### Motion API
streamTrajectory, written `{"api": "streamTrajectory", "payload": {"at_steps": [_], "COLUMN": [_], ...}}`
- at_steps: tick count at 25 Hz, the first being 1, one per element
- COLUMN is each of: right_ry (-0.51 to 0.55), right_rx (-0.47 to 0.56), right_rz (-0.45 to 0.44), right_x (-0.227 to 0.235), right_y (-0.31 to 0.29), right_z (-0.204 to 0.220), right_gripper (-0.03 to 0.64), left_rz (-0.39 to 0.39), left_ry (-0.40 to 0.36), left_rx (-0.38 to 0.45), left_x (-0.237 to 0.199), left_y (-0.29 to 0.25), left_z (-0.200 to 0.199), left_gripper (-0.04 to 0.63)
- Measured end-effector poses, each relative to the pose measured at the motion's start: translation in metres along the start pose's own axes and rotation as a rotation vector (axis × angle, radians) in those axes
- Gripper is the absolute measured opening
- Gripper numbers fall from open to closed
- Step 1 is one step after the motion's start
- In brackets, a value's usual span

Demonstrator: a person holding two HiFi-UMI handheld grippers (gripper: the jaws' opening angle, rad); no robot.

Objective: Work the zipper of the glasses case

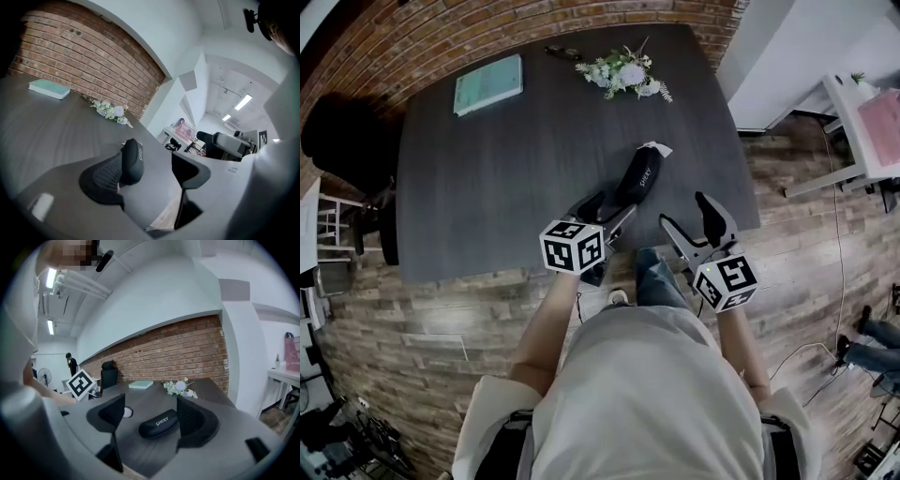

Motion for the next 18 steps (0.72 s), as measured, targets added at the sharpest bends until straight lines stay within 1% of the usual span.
{"api": "streamTrajectory", "payload": {"at_steps": [5,7,8,9,12,15,18], "right_ry": [-0.007,-0.008,-0.010,-0.010,-0.007,-0.013,-0.016], "right_rx": [-0.014,-0.020,-0.023,-0.027,-0.042,-0.060,-0.072], "right_rz": [-0.050,-0.069,-0.081,-0.093,-0.129,-0.158,-0.181], "right_x": [0.037,0.049,0.055,0.060,0.072,0.081,0.087], "right_y": [-0.033,-0.045,-0.050,-0.054,-0.066,-0.075,-0.084], "right_z": [-0.005,-0.009,-0.011,-0.012,-0.014,-0.011,-0.009], "right_gripper": [0.347,0.337,0.316,0.310,0.310,0.310,0.308], "left_rz": [-0.010,-0.017,-0.018,-0.016,-0.026,-0.038,-0.024], "left_ry": [0.055,0.059,0.061,0.062,0.060,0.074,0.087], "left_rx": [-0.056,-0.095,-0.117,-0.141,-0.199,-0.237,-0.265], "left_x": [-0.018,-0.025,-0.028,-0.031,-0.042,-0.051,-0.052], "left_y": [-0.047,-0.064,-0.072,-0.080,-0.100,-0.113,-0.123], "left_z": [-0.001,0.001,0.003,0.005,0.011,0.019,0.024], "left_gripper": [0.333,0.333,0.333,0.333,0.333,0.333,0.333]}}
Point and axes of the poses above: the fingertips, and each gripper's own axes: y backward along the fingers, x to its right, z out of its underside, the point moved 1 cm from there along y, backward along the fingers, and after that the axes turned 2 degrees about x, right-handed, at the moved point
